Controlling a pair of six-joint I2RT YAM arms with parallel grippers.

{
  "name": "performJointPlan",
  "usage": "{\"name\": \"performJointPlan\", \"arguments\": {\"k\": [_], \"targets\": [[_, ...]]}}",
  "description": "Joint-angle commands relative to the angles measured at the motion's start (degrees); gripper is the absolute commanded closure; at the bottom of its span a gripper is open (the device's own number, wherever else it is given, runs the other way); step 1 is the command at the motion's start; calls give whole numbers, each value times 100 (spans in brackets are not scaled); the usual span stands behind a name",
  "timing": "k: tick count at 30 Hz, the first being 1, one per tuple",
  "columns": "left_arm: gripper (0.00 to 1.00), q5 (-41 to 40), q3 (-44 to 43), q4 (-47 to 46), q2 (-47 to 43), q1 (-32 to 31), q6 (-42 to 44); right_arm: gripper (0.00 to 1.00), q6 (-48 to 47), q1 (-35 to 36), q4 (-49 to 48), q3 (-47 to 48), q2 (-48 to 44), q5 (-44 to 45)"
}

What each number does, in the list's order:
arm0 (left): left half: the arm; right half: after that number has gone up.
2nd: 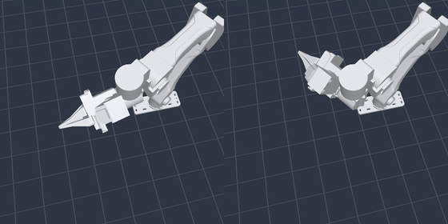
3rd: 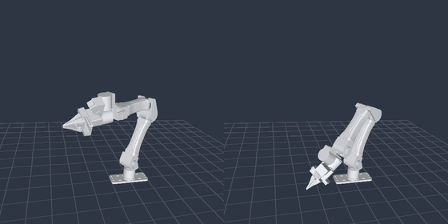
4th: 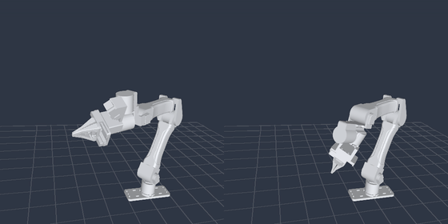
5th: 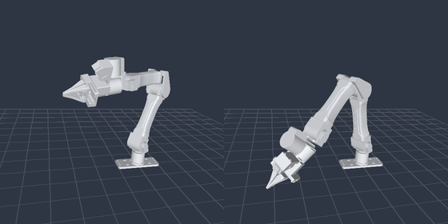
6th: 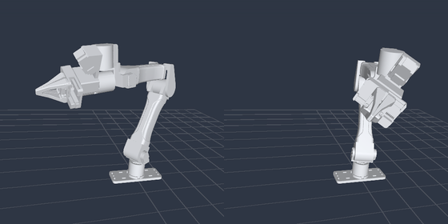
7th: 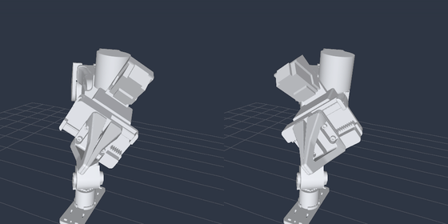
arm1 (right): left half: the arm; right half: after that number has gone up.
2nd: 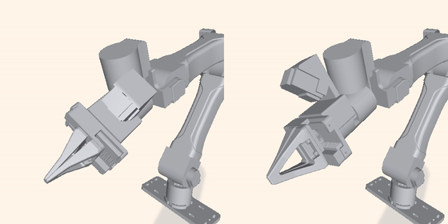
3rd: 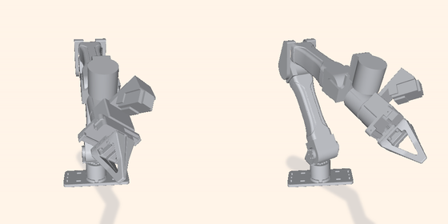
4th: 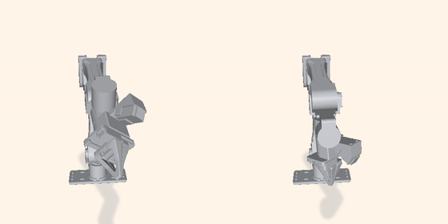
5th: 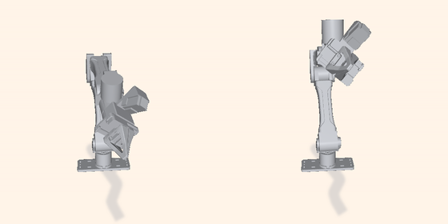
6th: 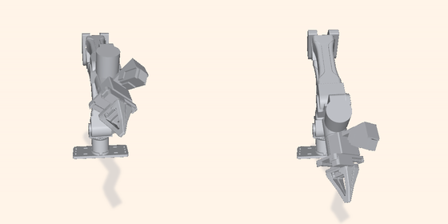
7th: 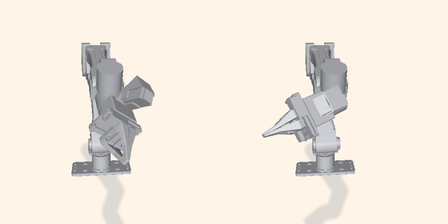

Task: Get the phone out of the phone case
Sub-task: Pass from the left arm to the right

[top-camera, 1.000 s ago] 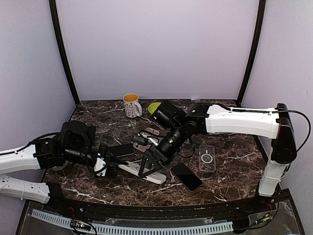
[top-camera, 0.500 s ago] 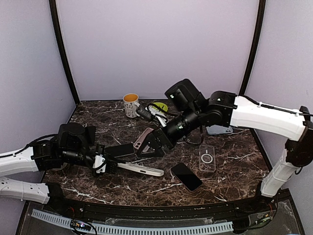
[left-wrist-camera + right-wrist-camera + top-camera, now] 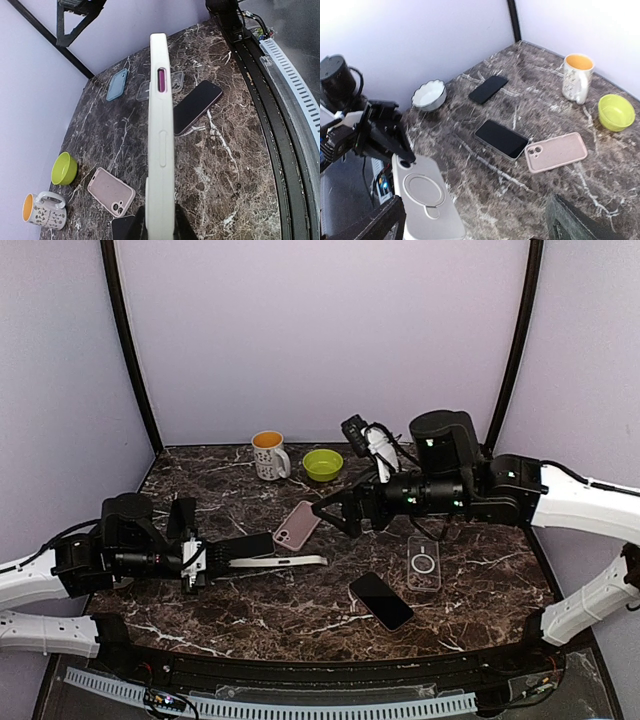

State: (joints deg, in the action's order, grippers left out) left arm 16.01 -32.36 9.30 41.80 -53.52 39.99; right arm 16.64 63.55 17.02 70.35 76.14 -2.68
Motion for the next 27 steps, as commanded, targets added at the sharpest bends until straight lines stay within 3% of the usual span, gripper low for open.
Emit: {"name": "performJointPlan", "arguments": {"k": [1,4,11,15,23,27], "targets": [[100,-390,10,-766,-165,2,-716,1,37,44,-1564,-705,-532,1335],[100,-622,-68,-807,-128,4,-1165,2,-160,44,-2009,-1040,-718,1288],[100,-723,-222,-804,-95,5,-1855,2,-625,45,-1553,-998,-631,883],[100,-673,-326,-603,-129,1,-2078,1,-740,47,-1420,-960,-674,55],[100,21,-297,-580,-227,2,-2257,1,-1855,51,-1495,-1658,-1069,-1619],[100,763,-222,-849,-233,2,-2357,1,-2381,50,-1834,-2108,-1187,-1898]]}}
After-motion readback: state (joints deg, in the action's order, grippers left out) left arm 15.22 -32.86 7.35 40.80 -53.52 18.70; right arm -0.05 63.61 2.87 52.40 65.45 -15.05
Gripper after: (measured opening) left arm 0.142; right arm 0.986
